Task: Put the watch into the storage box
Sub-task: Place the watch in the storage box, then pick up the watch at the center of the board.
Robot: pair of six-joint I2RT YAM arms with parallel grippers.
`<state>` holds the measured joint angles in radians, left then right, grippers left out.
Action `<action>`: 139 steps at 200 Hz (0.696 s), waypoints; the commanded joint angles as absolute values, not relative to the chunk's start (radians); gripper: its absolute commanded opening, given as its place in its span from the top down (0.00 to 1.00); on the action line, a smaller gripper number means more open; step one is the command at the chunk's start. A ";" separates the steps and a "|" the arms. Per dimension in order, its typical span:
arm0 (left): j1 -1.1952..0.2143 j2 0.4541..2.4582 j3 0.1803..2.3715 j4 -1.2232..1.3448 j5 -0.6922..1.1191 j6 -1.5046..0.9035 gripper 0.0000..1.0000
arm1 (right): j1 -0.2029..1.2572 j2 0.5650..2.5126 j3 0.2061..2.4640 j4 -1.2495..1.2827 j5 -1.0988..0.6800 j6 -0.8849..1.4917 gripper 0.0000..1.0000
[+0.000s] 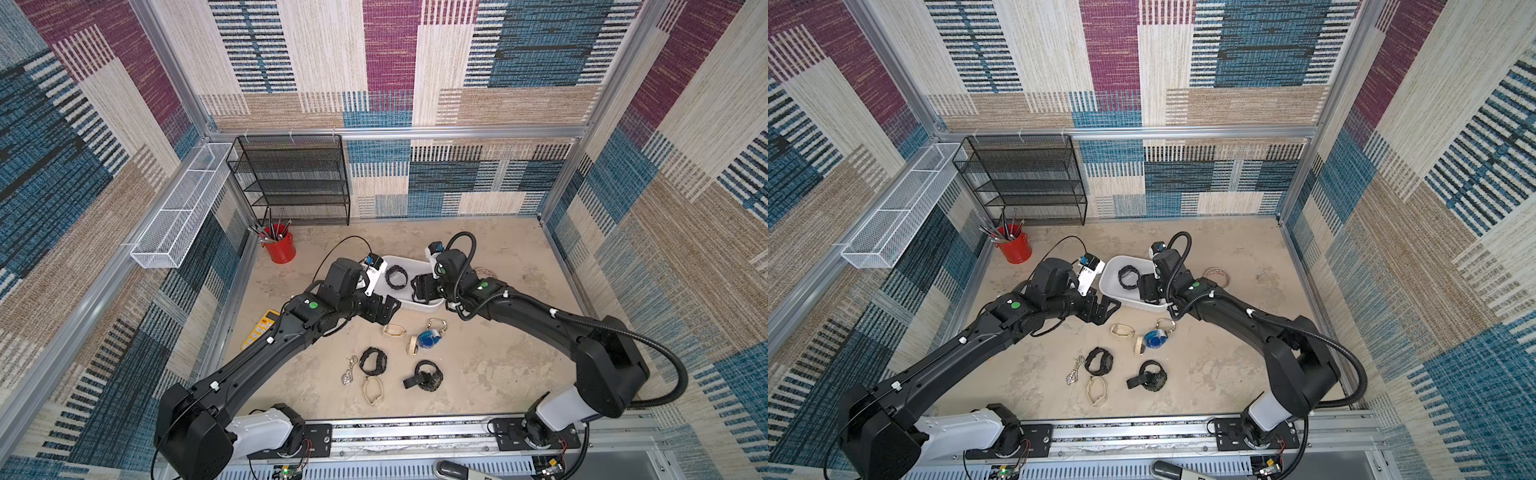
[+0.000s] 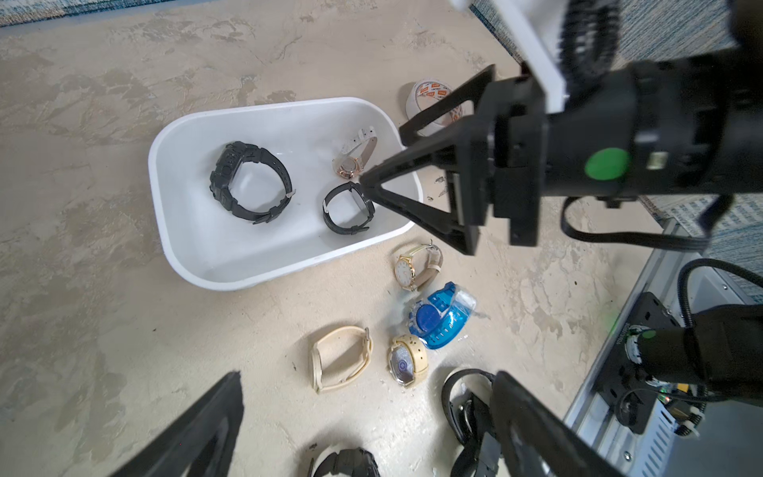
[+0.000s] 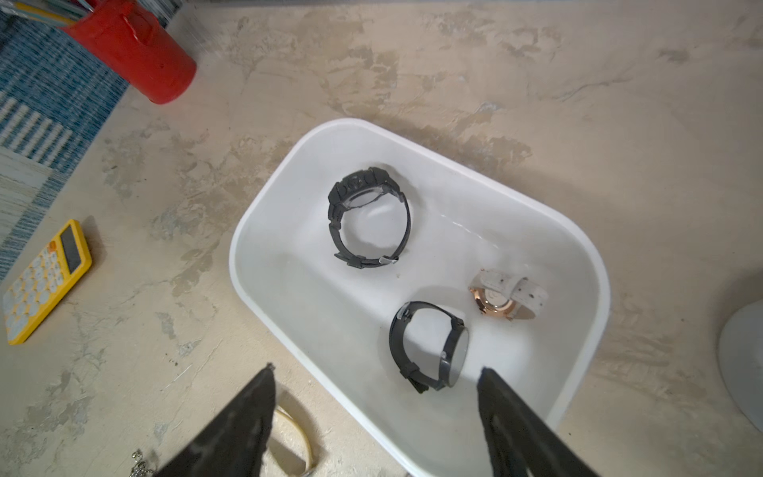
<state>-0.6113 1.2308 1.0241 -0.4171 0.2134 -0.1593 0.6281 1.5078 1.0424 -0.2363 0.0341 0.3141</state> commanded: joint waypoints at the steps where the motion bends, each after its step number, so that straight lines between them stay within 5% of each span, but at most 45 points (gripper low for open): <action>1: -0.612 1.238 1.038 -0.428 0.196 -0.145 0.05 | 0.629 1.408 0.955 -0.169 0.024 0.309 0.12; 28: -0.612 1.248 1.040 -0.432 0.198 -0.147 0.05 | 0.629 1.258 0.805 -0.083 -0.012 0.274 0.00; 139: -0.612 1.188 1.033 -0.592 -0.003 -0.256 0.13 | 0.629 1.124 0.715 -0.029 -0.063 0.251 0.00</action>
<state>-0.6113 1.2446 1.0599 -0.4988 0.0887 -0.1764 0.6281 1.1271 0.7136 -0.0711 -0.0532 0.2714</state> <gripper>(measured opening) 0.892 0.995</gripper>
